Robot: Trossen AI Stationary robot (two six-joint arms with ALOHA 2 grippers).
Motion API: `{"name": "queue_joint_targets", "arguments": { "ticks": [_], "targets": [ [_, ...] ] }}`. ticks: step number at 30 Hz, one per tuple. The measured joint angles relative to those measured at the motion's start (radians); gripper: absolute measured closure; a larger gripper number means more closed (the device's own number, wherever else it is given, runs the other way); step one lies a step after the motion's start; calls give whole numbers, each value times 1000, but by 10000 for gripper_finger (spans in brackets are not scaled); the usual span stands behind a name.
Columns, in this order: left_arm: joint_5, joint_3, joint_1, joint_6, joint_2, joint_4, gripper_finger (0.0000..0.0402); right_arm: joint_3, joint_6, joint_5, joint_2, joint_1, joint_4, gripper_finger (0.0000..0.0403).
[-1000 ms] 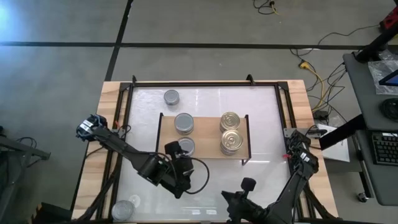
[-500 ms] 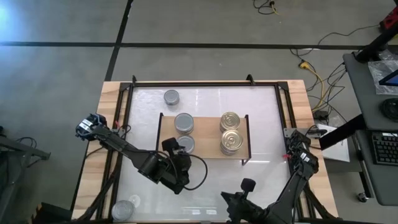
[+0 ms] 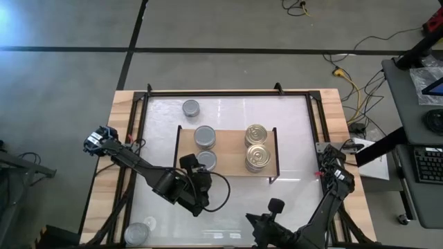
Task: Stack canned seafood by type on shelf
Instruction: Put the green tuna can on the shelf
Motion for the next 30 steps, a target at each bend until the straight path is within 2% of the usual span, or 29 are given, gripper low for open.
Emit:
{"name": "queue_joint_targets", "arguments": {
  "ticks": [9,19,30],
  "targets": [
    [13,0,-12,-57,-5,-143,45,0,0,0,0,6,3,390],
    [14,0,-12,-24,-4,-53,45,0,0,0,0,7,3,390],
    [-4,4,-12,15,-6,-61,45,0,0,0,0,7,6,390]
  ]
}}
